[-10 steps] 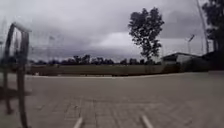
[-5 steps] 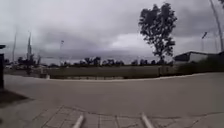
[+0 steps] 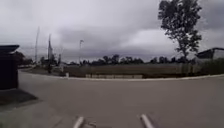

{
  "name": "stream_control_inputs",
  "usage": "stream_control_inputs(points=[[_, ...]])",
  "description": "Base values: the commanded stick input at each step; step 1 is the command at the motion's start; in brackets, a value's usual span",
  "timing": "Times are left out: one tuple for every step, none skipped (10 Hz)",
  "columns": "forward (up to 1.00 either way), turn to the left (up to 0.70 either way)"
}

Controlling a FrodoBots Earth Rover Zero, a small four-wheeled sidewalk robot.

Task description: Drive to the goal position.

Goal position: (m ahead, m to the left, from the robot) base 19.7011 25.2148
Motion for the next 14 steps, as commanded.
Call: stream_control_inputs(points=[[0.99,0.01],[1.00,0.01],[1.00,0.01],[0.97,0.01],[0.97,0.14],[0.98,0.40],[0.98,0.40],[0.98,0.40],[0.98,0.40],[0.98,0.40],[0.98,0.40],[0.98,0.40],[0.98,0.40],[1.00,0.41]])
